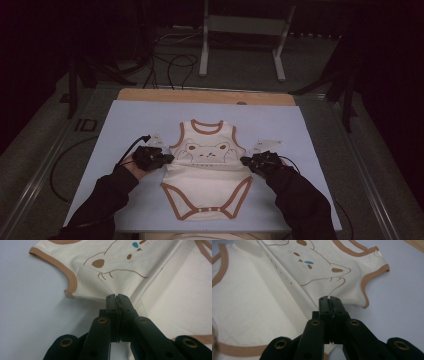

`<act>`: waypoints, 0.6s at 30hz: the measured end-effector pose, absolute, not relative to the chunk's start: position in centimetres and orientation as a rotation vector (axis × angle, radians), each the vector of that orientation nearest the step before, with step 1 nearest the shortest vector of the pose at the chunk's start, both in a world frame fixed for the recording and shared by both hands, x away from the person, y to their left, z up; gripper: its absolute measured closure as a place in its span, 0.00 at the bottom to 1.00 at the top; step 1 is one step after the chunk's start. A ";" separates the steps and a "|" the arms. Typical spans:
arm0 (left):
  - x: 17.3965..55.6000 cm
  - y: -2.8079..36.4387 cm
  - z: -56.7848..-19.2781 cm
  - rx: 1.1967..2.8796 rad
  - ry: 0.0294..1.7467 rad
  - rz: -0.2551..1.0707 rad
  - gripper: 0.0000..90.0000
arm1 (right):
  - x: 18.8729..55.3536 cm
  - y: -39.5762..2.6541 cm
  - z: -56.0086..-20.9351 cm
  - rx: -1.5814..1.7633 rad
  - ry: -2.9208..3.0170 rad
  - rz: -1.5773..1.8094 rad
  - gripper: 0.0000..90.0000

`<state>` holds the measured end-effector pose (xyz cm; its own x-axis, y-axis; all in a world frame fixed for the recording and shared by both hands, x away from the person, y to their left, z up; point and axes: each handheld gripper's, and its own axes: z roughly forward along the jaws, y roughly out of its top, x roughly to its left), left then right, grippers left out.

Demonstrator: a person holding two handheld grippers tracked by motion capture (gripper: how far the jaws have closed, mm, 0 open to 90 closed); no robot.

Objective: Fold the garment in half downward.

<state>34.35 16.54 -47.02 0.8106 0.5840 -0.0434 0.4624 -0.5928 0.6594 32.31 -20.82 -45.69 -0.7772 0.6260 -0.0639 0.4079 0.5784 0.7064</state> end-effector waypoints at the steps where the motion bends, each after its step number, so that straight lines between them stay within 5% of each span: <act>1: 34.3 16.5 -47.0 2.309 0.766 0.231 0.98 | 32.3 -20.8 -45.7 0.846 2.506 1.007 0.99; 18: 30.4 16.8 -46.4 2.324 0.666 0.217 0.98 | 28.3 -21.1 -45.7 0.798 2.543 1.027 0.99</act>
<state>30.38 16.83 -46.42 0.8537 0.5198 -0.0298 0.4028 -0.6231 0.6705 28.33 -21.05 -45.69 -0.8066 0.5887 -0.0536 0.3866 0.5938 0.7057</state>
